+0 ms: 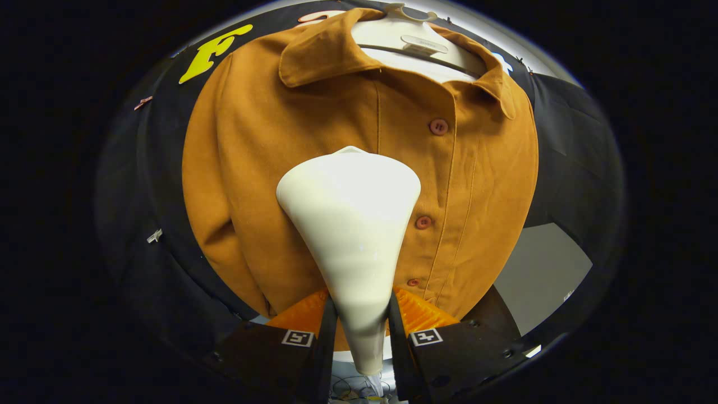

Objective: Iron the clothes twice with a garment steamer, once on the left side and once on the right side.

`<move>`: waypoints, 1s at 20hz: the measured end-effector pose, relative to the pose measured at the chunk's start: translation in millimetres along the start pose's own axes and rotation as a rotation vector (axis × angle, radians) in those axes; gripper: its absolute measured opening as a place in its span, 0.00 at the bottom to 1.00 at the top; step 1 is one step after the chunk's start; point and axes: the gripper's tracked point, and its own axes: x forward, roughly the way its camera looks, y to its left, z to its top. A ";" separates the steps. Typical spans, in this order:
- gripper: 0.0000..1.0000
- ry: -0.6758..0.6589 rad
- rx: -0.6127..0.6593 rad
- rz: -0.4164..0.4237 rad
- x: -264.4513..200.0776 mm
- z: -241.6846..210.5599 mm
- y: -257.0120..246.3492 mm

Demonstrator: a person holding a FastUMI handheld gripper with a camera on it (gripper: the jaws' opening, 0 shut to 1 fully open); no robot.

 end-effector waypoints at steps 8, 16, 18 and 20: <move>0.48 0.112 -0.001 -0.005 20.2 -50.2 0.4; 0.48 0.229 -0.002 0.001 33.3 -102.9 -1.6; 0.48 0.262 -0.003 0.001 36.0 -116.5 -2.0; 0.48 0.295 -0.002 0.002 38.8 -131.5 -2.8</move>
